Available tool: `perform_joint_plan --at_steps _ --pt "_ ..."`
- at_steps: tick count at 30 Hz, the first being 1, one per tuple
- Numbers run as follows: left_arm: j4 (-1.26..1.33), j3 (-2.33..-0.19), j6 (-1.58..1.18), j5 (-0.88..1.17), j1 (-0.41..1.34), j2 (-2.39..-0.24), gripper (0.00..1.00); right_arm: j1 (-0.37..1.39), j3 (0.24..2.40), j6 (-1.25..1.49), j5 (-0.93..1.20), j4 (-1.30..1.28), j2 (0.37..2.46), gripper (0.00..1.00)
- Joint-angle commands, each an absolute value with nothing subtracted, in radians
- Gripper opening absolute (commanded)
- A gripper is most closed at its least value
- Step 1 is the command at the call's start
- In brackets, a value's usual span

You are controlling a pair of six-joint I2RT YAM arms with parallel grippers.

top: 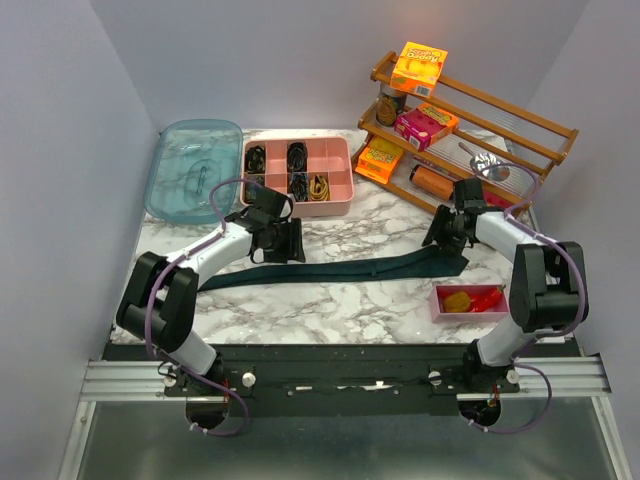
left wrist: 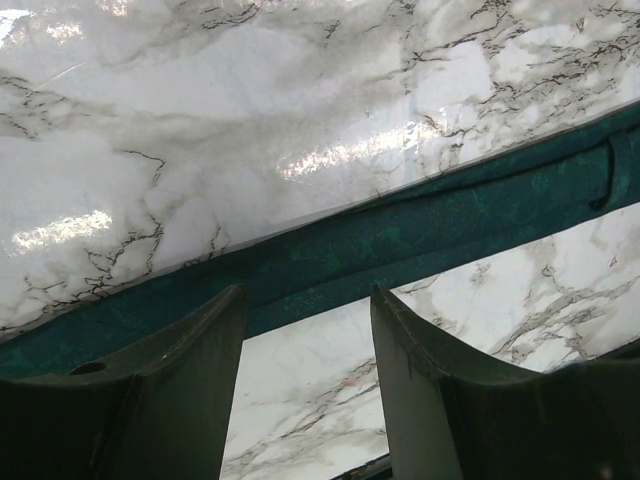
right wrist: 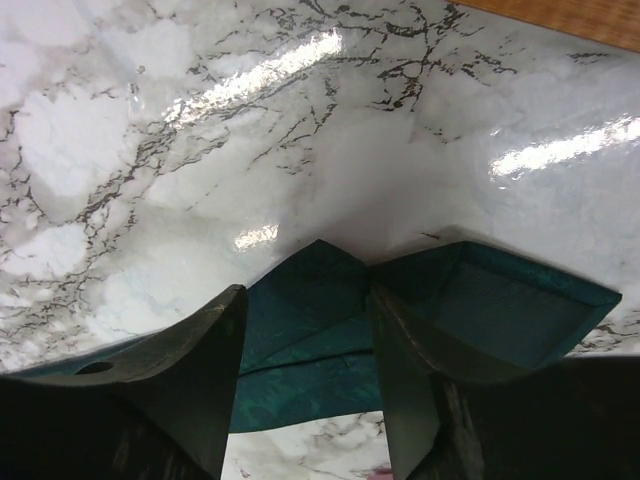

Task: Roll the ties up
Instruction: Flatten out the tie at the center of the board.

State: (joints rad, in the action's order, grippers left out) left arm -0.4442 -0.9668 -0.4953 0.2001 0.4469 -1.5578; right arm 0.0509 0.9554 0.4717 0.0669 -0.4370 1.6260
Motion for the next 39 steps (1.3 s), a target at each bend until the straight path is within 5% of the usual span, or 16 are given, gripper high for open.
perform_joint_plan --at_steps 1,2,4,9,21,39 --pt "-0.445 -0.996 -0.485 0.218 0.456 -1.575 0.63 0.048 0.962 0.477 0.089 -0.414 1.666 0.59" --pt "-0.446 -0.997 -0.486 0.218 0.456 -1.577 0.63 0.048 0.962 0.476 0.087 -0.414 1.670 0.59" --pt "-0.449 -1.000 -0.486 0.216 0.457 -1.577 0.63 0.048 0.963 0.479 0.083 -0.414 1.677 0.31" --pt "-0.454 -1.002 -0.486 0.209 0.460 -1.577 0.63 0.048 0.965 0.479 0.074 -0.416 1.664 0.03" --pt "-0.442 -1.022 -0.485 0.212 0.472 -1.614 0.63 0.048 0.884 0.456 0.023 -0.462 1.405 0.00" --pt "-0.436 -1.048 -0.480 0.212 0.509 -1.634 0.62 0.043 0.772 0.486 -0.092 -0.462 1.404 0.01"
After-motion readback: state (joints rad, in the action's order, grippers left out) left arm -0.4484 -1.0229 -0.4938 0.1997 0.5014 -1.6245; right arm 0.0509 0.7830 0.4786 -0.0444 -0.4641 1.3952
